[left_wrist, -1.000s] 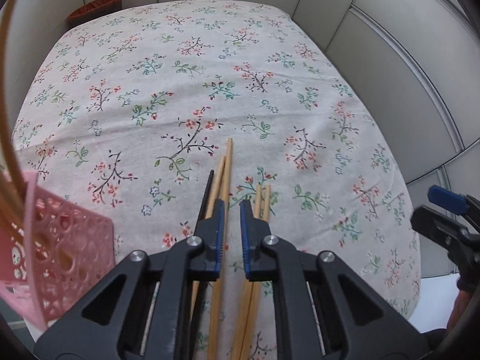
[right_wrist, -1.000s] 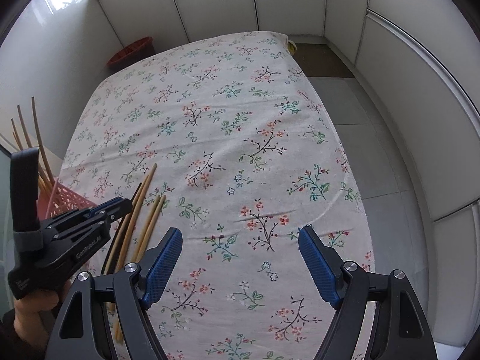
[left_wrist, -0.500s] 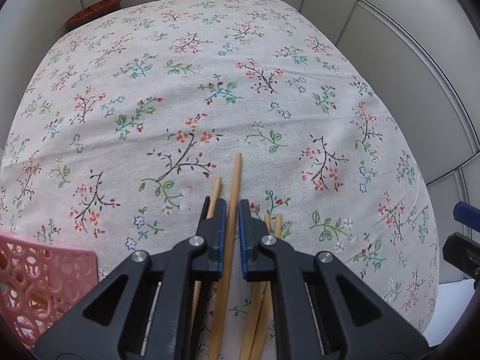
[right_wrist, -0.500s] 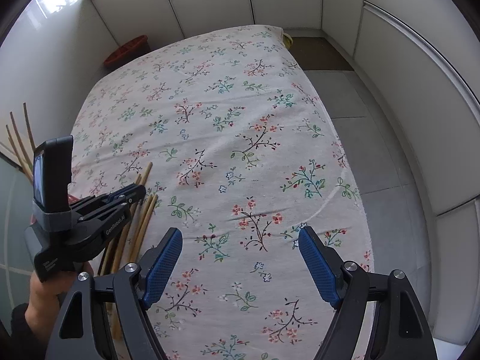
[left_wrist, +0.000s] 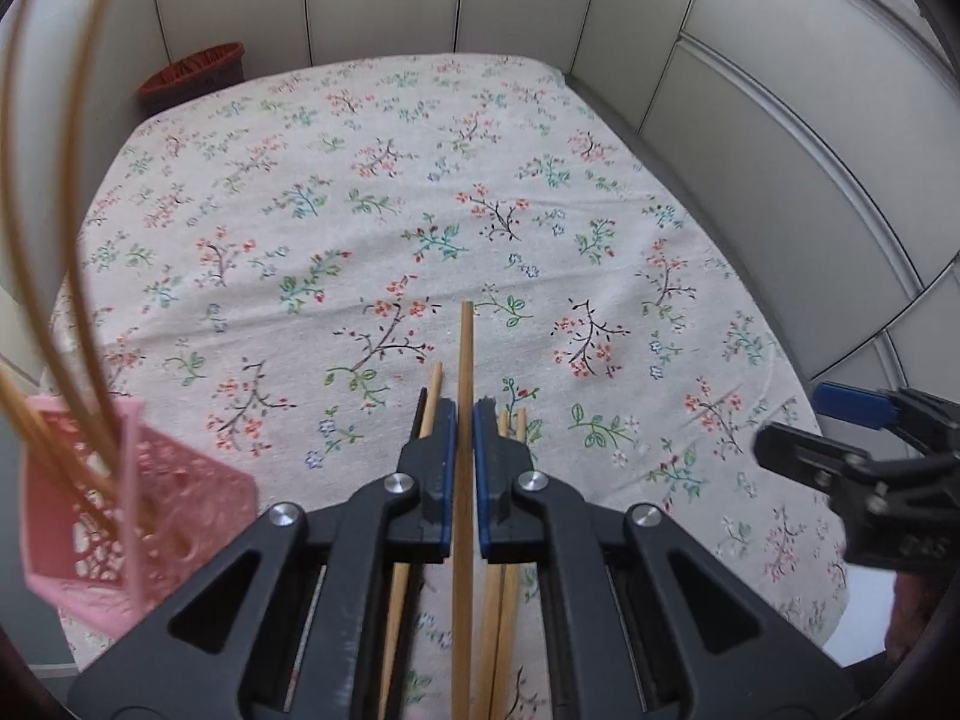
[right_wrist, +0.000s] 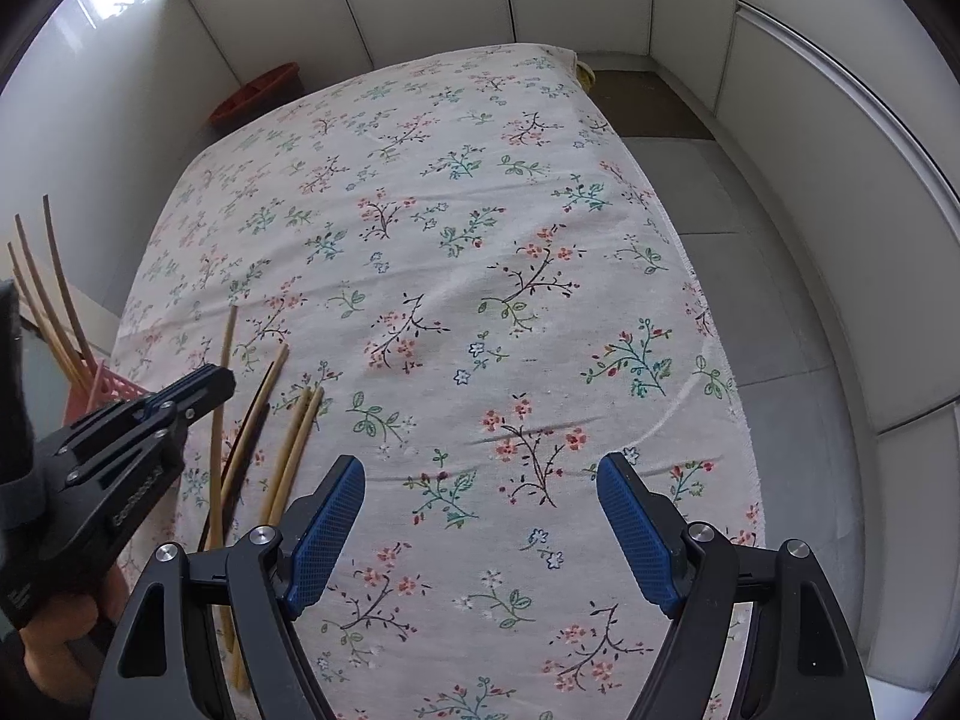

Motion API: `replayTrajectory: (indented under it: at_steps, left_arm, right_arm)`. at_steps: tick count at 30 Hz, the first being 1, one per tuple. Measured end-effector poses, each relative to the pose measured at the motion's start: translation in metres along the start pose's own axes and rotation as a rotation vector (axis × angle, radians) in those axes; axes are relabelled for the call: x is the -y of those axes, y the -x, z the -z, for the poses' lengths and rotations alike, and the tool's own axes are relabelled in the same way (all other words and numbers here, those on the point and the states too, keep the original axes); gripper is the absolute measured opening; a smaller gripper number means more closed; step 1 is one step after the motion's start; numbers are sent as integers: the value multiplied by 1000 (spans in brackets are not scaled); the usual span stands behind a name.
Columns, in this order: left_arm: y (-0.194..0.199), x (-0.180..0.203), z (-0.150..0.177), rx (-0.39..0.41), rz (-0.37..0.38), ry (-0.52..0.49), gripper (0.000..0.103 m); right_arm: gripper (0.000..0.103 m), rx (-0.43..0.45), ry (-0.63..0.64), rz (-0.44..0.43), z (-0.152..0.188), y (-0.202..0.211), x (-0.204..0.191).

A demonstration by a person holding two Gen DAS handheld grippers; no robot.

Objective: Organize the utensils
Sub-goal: 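Lift the grasped chopstick upright with the left tool, then grasp a wooden chopstick from the pile with the right tool while the left tool holds its chopstick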

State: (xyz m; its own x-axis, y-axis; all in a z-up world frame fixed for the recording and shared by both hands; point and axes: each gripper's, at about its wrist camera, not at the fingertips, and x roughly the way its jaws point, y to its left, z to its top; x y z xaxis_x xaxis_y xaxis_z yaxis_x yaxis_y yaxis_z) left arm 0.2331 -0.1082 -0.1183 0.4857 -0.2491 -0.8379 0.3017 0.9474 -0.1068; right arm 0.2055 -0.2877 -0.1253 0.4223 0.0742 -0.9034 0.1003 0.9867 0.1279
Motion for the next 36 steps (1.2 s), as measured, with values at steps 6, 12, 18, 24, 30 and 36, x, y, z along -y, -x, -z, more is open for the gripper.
replayTrajectory:
  at_steps: [6,12,18,24,30,36]
  left_arm:
    - [47,-18,10,78,13,-16,6]
    - [84,-32,21,140,21,-39,7]
    - [109,-45,32,173,46,-39,7]
    - [119,-56,37,192,55,-24,7]
    - [123,-61,39,209,54,-19,6]
    - [127,-65,41,224,59,-14,7]
  right_arm:
    - [81,-8,30,0,0,-6,-18]
    - [81,-43,58,-3,1,-23,-41]
    - [78,-113,72,-50,0,-48,-66]
    - [44,-148,113,-40,-2,-66,-94]
    - [28,-174,117,-30,-4,-83,-105]
    - [27,-170,120,-21,-6,-87,-111]
